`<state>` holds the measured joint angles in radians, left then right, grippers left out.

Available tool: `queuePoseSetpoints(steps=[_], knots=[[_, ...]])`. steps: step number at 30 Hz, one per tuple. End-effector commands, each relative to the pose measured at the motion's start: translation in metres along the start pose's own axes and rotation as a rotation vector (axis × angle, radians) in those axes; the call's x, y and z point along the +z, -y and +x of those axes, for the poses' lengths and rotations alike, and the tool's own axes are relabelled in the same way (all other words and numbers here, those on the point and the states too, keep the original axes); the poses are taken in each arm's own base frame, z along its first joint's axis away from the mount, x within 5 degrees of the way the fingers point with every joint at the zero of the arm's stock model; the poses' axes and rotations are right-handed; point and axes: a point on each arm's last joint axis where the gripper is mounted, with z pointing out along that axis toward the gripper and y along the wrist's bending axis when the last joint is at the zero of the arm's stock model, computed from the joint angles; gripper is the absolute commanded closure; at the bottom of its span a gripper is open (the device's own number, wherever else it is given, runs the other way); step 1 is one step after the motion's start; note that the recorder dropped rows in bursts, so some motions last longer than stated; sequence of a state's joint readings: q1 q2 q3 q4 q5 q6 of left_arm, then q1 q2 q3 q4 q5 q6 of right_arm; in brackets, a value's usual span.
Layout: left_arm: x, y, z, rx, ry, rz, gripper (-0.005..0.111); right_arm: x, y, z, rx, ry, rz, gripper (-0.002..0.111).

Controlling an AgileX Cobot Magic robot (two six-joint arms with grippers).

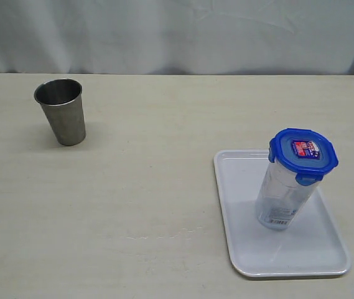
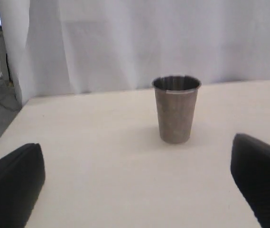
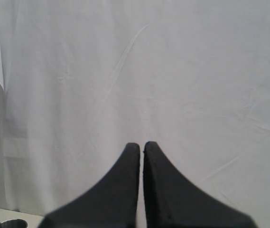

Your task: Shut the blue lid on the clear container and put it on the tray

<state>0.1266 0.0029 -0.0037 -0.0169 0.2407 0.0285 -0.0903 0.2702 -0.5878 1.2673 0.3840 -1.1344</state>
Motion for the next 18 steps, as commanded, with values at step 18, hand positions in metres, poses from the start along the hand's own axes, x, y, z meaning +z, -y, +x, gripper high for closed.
queuePoseSetpoints(steps=[18], knots=[[0.0, -0.0004, 0.0034, 0.039, -0.026, -0.002, 0.004, -0.001, -0.0009, 0.0007, -0.003, -0.001, -0.007, 0.104]])
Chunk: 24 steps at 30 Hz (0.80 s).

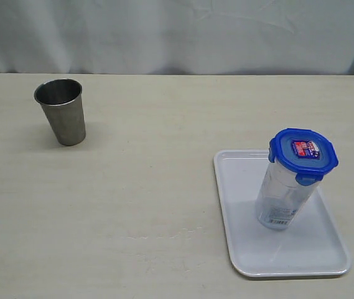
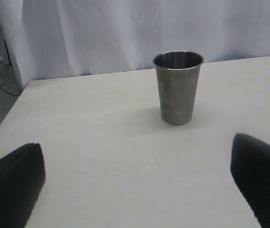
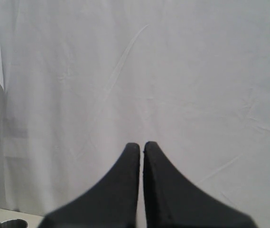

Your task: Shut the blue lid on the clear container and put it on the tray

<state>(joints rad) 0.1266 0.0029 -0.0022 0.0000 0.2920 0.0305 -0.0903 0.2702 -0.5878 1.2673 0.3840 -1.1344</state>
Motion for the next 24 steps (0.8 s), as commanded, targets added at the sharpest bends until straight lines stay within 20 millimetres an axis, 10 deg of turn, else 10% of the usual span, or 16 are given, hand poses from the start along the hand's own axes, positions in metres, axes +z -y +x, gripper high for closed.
queuePoseSetpoints(steps=[1, 11, 24], knots=[[0.0, -0.0001, -0.002, 0.017, 0.03, 0.001, 0.004, -0.001, -0.0009, 0.0007, -0.003, -0.001, -0.007, 0.104], [0.0, -0.0003, 0.0005, 0.023, 0.002, -0.001, 0.01, -0.001, -0.0009, 0.0007, -0.003, -0.001, -0.007, 0.104], [0.0, 0.0006, 0.0007, -0.009, 0.0, 0.008, 0.107, -0.001, -0.0009, 0.0007, -0.003, -0.001, -0.007, 0.104]])
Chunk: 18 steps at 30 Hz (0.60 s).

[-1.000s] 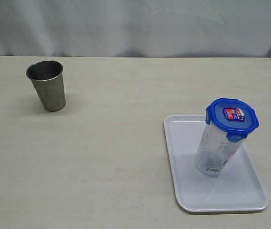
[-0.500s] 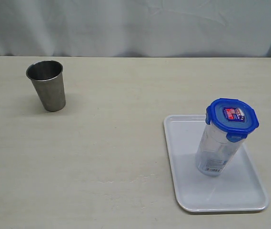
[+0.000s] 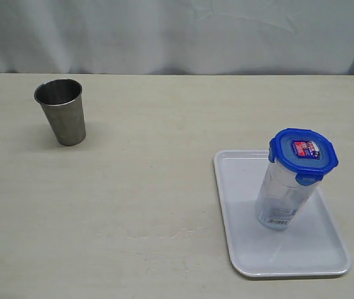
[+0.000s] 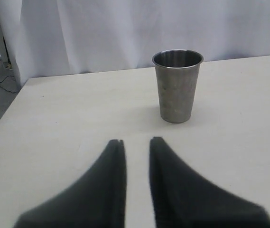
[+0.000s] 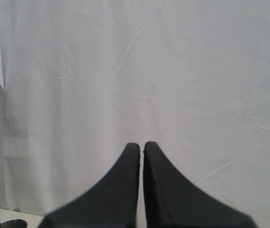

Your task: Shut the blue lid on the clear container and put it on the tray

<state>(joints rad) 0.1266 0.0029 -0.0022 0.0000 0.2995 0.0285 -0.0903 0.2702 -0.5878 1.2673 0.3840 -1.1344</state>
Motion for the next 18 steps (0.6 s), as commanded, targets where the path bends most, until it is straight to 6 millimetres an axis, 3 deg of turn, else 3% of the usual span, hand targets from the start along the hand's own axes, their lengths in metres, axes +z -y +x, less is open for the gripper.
queuePoseSetpoints(steps=[1, 18], knots=[[0.0, 0.0005, 0.0, -0.007, 0.007, 0.008, 0.107, -0.001, -0.0009, 0.0007, -0.003, -0.001, -0.007, 0.104], [0.0, 0.0006, 0.0011, -0.007, -0.005, 0.008, 0.107, -0.001, -0.0009, 0.0007, -0.003, -0.001, -0.007, 0.104]])
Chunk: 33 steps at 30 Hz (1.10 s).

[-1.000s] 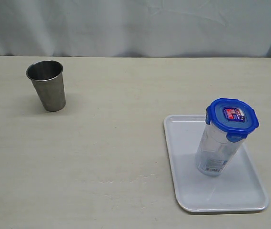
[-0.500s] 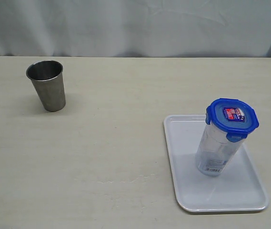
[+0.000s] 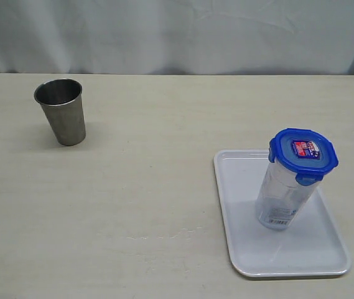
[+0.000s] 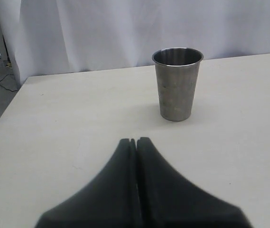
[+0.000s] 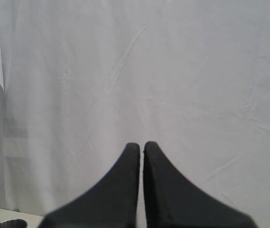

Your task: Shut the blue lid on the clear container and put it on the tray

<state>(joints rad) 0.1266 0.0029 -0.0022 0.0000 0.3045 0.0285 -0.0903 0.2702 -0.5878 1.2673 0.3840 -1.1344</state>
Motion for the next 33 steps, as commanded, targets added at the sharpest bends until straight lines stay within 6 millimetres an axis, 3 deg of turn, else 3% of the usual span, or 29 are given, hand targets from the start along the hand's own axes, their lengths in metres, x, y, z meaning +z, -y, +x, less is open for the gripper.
queuePoseSetpoints(steps=[1, 25, 29, 33], knots=[[0.0, 0.001, 0.001, -0.007, -0.004, 0.008, 0.107, -0.001, -0.001, 0.001, -0.003, -0.001, -0.007, 0.104], [0.0, 0.001, 0.001, -0.007, -0.004, 0.008, 0.107, -0.002, -0.003, -0.001, 0.015, 0.009, -0.06, 0.104], [0.0, 0.001, 0.001, -0.007, -0.004, 0.008, 0.107, -0.007, 0.002, 0.008, 0.014, 0.029, 0.0, 0.104], [0.0, 0.001, 0.001, -0.007, -0.004, 0.008, 0.107, -0.014, 0.014, 0.028, 0.101, 0.046, 0.123, 0.104]])
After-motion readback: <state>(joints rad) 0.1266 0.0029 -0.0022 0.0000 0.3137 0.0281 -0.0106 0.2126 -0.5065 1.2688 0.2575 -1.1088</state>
